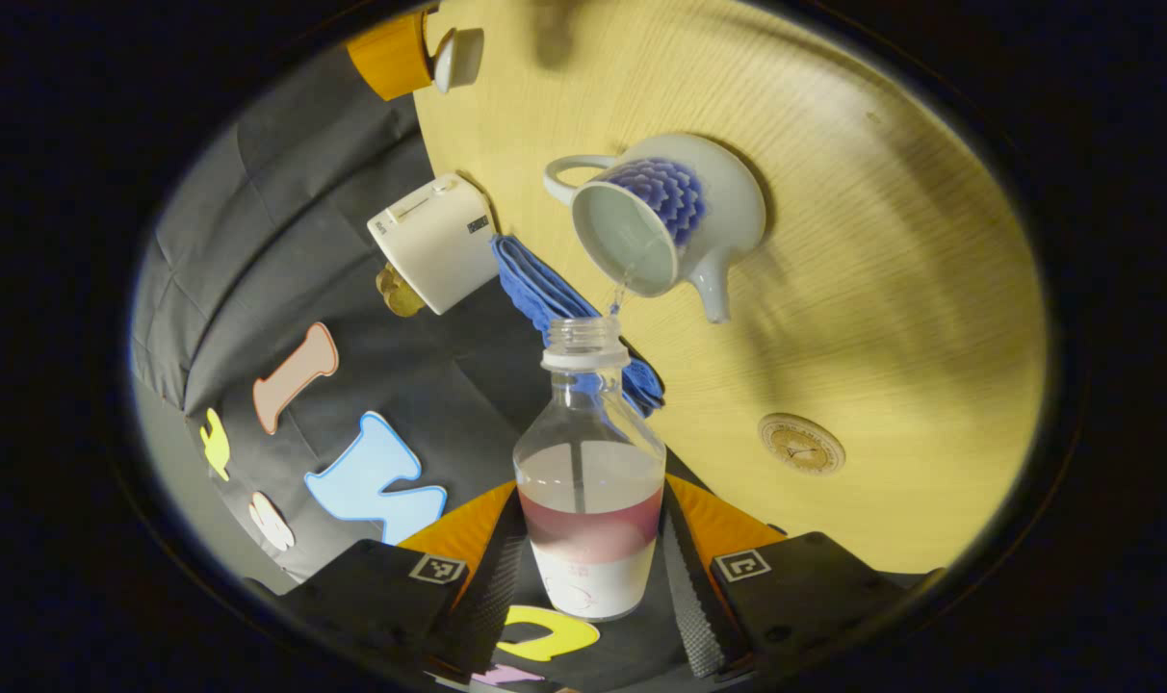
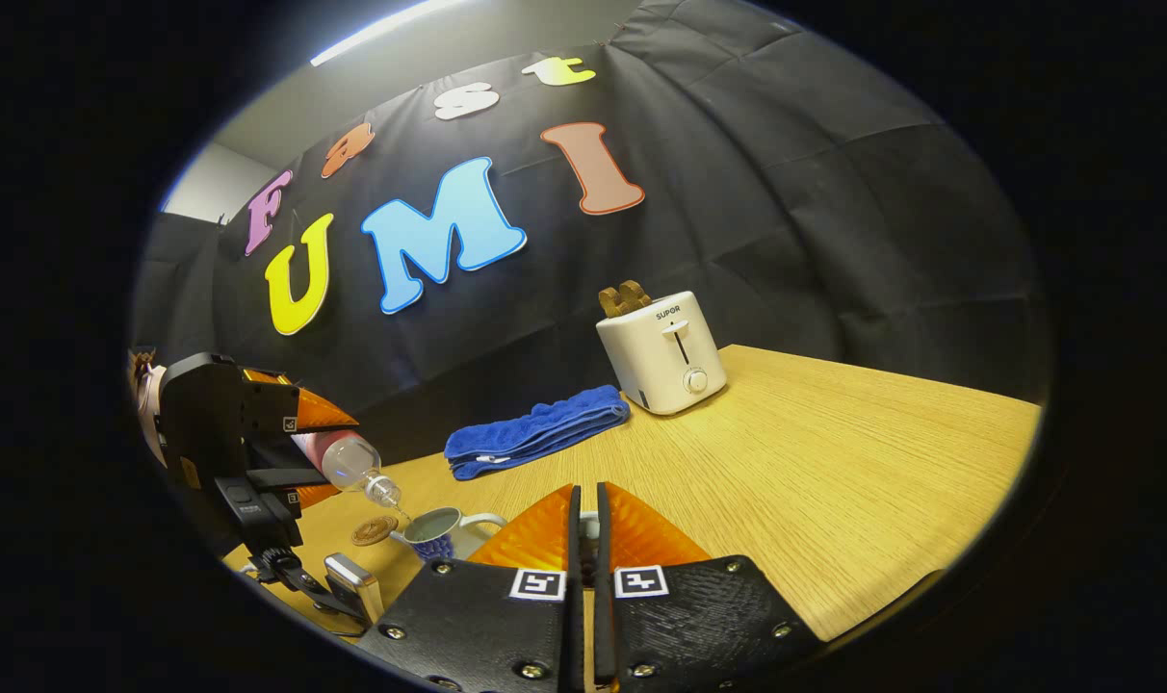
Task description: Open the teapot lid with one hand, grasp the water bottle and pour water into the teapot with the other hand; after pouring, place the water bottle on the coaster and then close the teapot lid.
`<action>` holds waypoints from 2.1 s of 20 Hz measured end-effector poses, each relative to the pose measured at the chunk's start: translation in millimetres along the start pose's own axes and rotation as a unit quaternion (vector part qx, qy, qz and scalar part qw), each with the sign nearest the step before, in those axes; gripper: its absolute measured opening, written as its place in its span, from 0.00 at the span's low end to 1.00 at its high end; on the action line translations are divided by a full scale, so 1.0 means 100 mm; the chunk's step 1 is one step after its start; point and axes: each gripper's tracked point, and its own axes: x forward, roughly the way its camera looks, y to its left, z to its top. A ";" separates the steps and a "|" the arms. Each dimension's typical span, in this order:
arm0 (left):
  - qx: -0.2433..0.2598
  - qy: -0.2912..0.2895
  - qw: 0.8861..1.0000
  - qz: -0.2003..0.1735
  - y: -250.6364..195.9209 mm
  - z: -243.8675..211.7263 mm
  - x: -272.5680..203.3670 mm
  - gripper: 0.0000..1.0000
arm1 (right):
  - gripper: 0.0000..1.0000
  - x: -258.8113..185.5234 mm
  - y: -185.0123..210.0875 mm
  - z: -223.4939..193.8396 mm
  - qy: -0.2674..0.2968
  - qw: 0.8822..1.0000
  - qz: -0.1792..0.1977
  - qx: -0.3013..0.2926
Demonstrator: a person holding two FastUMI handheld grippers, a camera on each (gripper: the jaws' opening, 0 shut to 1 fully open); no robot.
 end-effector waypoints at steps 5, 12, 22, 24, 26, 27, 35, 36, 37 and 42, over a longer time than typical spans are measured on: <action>0.018 0.005 1.000 0.000 0.03 -0.01 -0.02 0.84 | 0.04 0.00 0.00 -0.01 0.001 1.000 0.002 0.001; 0.031 0.006 0.999 0.006 0.11 0.01 -0.06 0.84 | 0.04 0.00 0.00 -0.01 0.001 1.000 0.003 0.003; -0.065 -0.020 0.998 0.003 -0.01 -0.03 -0.05 0.84 | 0.04 0.00 0.01 -0.01 -0.001 1.000 0.005 0.002; -0.114 -0.034 0.993 0.007 -0.04 -0.02 -0.06 0.84 | 0.04 -0.01 0.01 0.00 0.000 1.000 0.005 0.002; -0.174 -0.050 0.983 0.020 -0.05 -0.02 -0.07 0.84 | 0.04 -0.01 0.01 0.00 -0.001 1.000 0.004 0.001; -0.206 -0.058 0.976 0.025 -0.03 -0.03 -0.09 0.84 | 0.04 0.00 0.01 -0.01 -0.001 1.000 0.004 -0.001; -0.452 -0.067 0.889 0.022 -0.35 -0.35 -0.15 0.84 | 0.04 0.01 0.08 -0.04 0.007 1.000 0.013 -0.021; -0.467 -0.058 0.882 0.022 -0.43 -0.44 -0.14 0.84 | 0.04 0.01 0.10 -0.04 0.007 1.000 0.016 -0.024; -0.488 -0.049 0.871 0.023 -0.51 -0.54 -0.12 0.84 | 0.04 0.02 0.11 -0.05 0.008 0.999 0.017 -0.029; -0.620 -0.026 0.784 0.008 -0.96 -0.95 -0.03 0.84 | 0.04 0.04 0.17 -0.09 0.017 0.998 0.008 -0.068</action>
